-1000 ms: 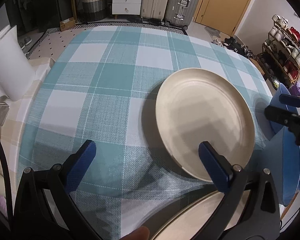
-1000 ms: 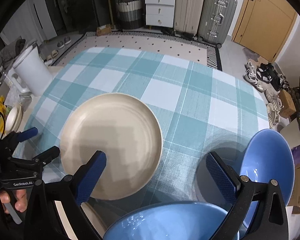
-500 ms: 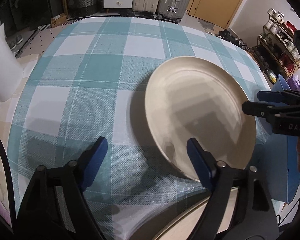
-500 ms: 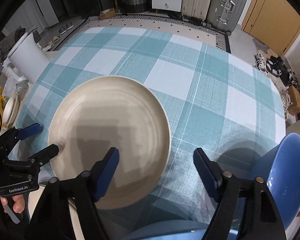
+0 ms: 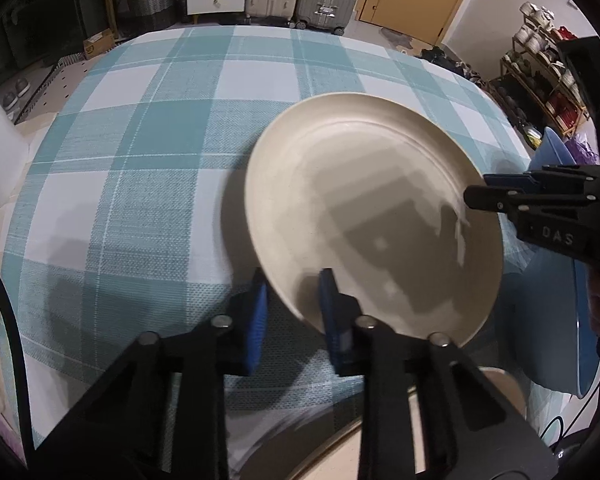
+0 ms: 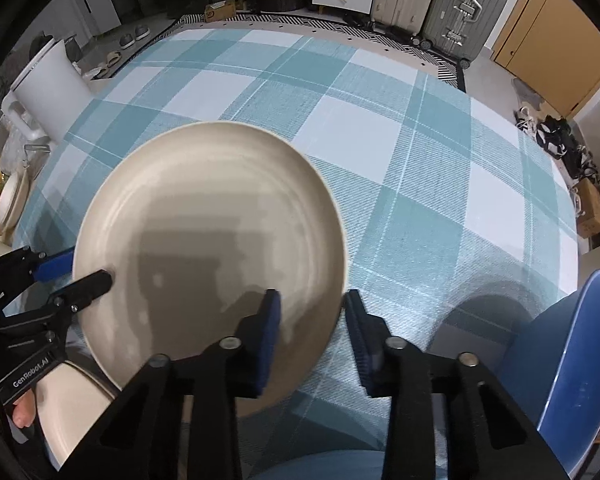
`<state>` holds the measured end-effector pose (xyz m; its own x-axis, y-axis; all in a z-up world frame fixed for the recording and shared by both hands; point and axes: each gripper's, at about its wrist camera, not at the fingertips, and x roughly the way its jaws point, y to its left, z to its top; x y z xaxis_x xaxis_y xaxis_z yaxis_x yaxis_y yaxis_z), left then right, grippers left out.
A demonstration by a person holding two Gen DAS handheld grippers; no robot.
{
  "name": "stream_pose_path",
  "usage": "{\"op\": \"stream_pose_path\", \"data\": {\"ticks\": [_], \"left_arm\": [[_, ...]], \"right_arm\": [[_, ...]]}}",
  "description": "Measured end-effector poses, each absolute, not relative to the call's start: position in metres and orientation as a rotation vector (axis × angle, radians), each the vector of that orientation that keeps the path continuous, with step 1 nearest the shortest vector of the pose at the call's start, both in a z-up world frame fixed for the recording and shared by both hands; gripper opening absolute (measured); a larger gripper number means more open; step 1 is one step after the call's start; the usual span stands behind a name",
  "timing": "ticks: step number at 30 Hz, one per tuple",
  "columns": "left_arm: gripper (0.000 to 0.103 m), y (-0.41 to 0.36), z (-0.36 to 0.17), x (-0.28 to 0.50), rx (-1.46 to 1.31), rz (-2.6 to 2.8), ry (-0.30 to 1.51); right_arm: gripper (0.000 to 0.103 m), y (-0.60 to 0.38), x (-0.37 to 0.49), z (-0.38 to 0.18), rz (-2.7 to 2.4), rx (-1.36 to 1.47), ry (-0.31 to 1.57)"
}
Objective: Organize plates and bowls
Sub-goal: 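Close both grippers on the second plate's rim and lift it, then carry the cream plate with both grippers and lower it onto the plate stack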
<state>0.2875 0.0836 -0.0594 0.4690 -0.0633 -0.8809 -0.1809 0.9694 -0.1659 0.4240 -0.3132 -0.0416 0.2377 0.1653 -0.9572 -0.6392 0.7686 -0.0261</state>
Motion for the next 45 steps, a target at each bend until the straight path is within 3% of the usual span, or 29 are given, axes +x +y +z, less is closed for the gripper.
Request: {"op": "stream_pose_path", "data": {"ticks": [9,45], "left_arm": [[0.02,0.079,-0.054,0.285,-0.204,0.1,1.054],[0.02,0.076,0.031,0.136,-0.202,0.139,0.874]], "right_arm": [[0.018,-0.315,0.421,-0.043,0.567,-0.507,1.17],[0.018,-0.322,0.294,0.045,0.616,-0.469,0.91]]}}
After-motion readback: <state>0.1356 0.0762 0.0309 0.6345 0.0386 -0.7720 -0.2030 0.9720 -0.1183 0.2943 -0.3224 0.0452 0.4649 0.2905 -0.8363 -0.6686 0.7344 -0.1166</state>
